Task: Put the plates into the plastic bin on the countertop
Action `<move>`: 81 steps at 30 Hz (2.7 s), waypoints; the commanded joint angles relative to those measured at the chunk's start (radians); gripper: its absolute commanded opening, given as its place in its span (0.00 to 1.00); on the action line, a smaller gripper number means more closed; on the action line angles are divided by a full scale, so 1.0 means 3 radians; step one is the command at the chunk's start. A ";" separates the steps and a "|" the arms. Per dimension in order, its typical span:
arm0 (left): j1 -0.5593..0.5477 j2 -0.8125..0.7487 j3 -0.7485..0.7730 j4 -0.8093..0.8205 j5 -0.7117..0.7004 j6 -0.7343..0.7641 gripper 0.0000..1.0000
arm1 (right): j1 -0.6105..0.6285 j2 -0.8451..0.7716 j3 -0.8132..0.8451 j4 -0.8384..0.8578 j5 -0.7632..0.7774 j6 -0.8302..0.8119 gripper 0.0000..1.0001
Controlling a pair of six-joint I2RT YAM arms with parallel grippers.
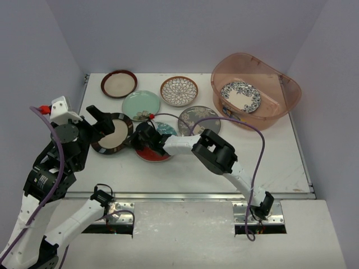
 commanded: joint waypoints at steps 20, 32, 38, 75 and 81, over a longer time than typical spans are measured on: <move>-0.0025 -0.0157 -0.0585 0.0339 -0.0156 -0.0026 1.00 | -0.0605 -0.1085 -0.0166 0.0878 -0.0975 -0.0411 0.00; -0.0025 -0.0307 -0.1060 0.0540 -0.0336 -0.0043 1.00 | -0.0977 -0.1661 -0.0575 0.0874 -0.0996 -0.0463 0.00; -0.0025 -0.0297 -0.1248 0.0629 -0.0290 -0.0029 1.00 | -0.1456 -0.2305 -0.1022 0.0633 -0.0880 -0.0482 0.00; -0.0061 -0.0402 -0.1354 0.0757 0.0027 0.0050 1.00 | -0.4086 -0.2842 -0.1448 -0.0692 -0.0988 -0.0570 0.00; -0.0085 -0.0430 -0.1361 0.0757 0.0036 0.0056 1.00 | -0.4005 -0.2466 -0.1014 -0.1041 -0.0783 -0.0583 0.00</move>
